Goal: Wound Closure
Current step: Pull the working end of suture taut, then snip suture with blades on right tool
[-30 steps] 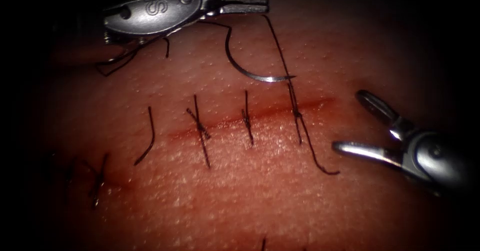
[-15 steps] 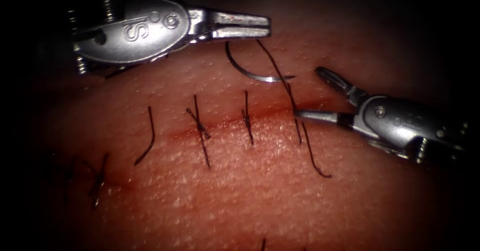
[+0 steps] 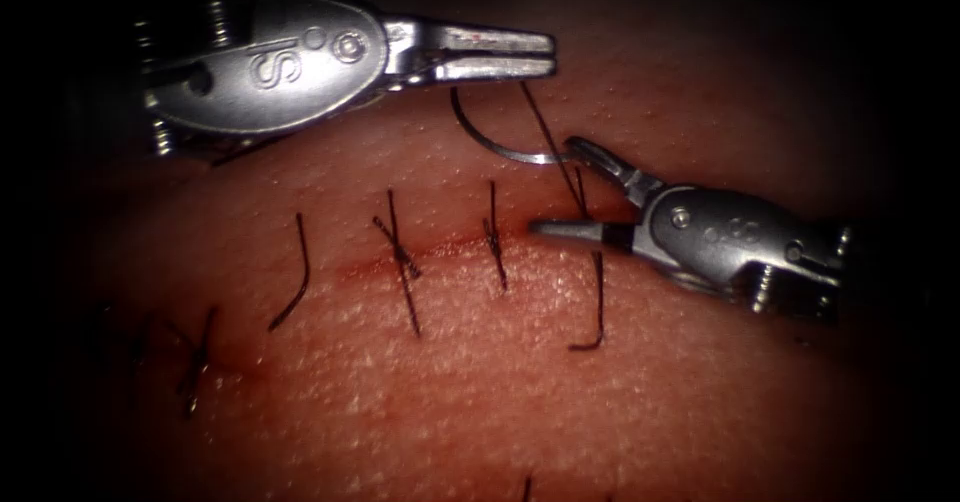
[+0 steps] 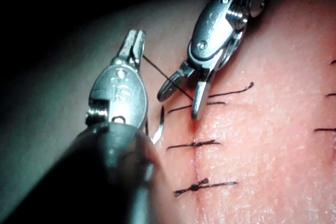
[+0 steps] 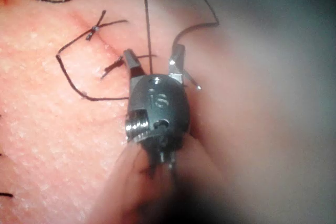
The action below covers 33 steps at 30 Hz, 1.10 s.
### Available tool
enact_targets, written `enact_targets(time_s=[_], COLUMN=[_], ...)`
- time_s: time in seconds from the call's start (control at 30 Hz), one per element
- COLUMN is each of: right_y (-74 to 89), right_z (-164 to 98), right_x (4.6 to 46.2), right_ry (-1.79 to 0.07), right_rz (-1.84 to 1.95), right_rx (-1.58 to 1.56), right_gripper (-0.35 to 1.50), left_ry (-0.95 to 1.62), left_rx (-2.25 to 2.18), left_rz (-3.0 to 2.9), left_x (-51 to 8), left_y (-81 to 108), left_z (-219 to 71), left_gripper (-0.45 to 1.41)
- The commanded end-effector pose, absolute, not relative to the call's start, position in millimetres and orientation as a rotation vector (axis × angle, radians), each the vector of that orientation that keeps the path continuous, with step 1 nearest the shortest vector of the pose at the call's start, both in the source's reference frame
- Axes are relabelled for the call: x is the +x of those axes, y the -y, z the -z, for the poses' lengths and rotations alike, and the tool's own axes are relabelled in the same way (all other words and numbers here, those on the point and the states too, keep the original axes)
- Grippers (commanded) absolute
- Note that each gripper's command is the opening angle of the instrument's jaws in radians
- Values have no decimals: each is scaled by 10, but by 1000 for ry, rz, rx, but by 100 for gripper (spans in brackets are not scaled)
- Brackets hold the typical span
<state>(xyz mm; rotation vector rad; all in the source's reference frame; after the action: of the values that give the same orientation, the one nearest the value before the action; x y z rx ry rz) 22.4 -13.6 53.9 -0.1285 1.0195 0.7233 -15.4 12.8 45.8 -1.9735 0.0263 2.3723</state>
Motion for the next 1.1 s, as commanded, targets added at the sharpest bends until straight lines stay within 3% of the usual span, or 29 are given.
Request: enact_targets(time_s=[0.03, 0.47, 0.67, 0.93, 1.1], right_y=[132, 130, 127, 124, 121], right_z=[-547, -571, -566, -562, -560], right_x=[236, 255, 256, 261, 262], right_ry=[-1018, -1001, -1007, -1002, -1001], right_rz=[-722, -720, -722, -729, -732], right_rx=[-131, -165, -155, -151, -149], right_gripper=[91, 99, 73, 64, 49], left_ry=[-30, -29, -31, -35, -35], left_rx=[-1976, -1986, -1991, -1997, -1999], left_rz=[-2372, -2368, -2366, -2367, -2367], left_x=[-158, -160, -162, -164, -164], left_y=[-134, -131, -129, -126, -125], left_z=[-463, -459, -460, -460, -460], left_gripper=[-45, -45, -45, -45, -45])
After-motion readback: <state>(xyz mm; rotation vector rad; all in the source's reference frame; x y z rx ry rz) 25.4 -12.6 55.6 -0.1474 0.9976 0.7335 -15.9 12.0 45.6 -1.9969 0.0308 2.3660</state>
